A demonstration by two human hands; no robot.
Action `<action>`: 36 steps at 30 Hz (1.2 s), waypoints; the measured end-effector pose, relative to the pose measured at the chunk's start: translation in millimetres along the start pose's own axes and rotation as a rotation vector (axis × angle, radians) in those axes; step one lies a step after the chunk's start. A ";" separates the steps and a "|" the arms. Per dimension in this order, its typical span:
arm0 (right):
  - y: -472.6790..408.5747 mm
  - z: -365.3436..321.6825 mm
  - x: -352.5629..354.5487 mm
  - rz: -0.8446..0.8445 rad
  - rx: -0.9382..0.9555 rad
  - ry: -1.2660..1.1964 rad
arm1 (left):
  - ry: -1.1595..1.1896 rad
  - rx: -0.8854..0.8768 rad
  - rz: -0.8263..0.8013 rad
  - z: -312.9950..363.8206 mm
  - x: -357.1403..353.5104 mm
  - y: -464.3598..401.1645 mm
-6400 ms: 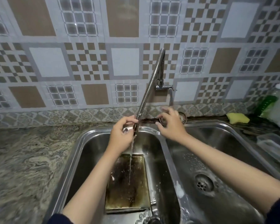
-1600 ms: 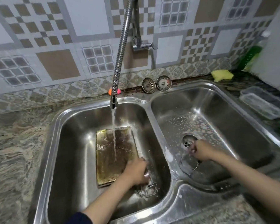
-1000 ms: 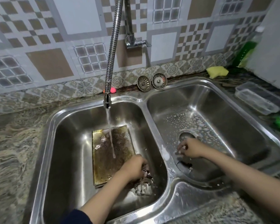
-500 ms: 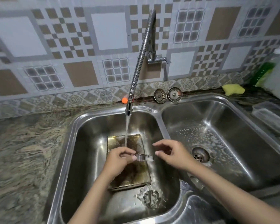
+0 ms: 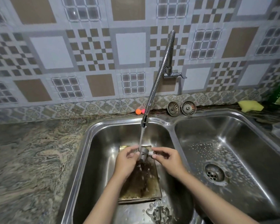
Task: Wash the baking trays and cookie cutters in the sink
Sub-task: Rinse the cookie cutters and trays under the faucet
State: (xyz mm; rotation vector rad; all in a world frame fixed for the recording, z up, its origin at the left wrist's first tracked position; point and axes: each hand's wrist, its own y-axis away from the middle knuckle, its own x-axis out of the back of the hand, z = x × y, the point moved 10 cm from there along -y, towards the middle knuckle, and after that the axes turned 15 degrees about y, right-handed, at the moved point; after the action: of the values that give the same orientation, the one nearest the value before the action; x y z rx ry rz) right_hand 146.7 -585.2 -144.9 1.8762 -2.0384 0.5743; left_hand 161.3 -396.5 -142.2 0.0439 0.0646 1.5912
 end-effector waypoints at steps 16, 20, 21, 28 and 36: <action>-9.1 3.2 -16.2 -0.016 0.001 -0.067 | 0.126 0.024 0.073 -7.4 25.5 3.8; -13.7 -2.0 -31.9 -0.046 -0.001 -0.082 | 0.134 0.027 0.107 -8.7 43.4 4.3; -14.3 -5.1 -34.7 -0.056 0.010 -0.078 | 0.144 0.037 0.116 -9.8 47.3 4.5; -17.2 -12.5 -48.7 -0.078 0.019 -0.096 | 0.099 0.021 0.150 -6.1 66.2 10.2; -21.4 -8.4 -46.1 -0.056 -0.006 -0.112 | 0.122 0.029 0.132 -5.7 60.7 8.0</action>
State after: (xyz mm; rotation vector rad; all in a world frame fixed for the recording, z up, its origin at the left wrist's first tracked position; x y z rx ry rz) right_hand 171.9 -542.3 -158.1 1.9966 -2.0457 0.4585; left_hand 151.6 -336.1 -148.1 -0.0272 0.1827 1.7241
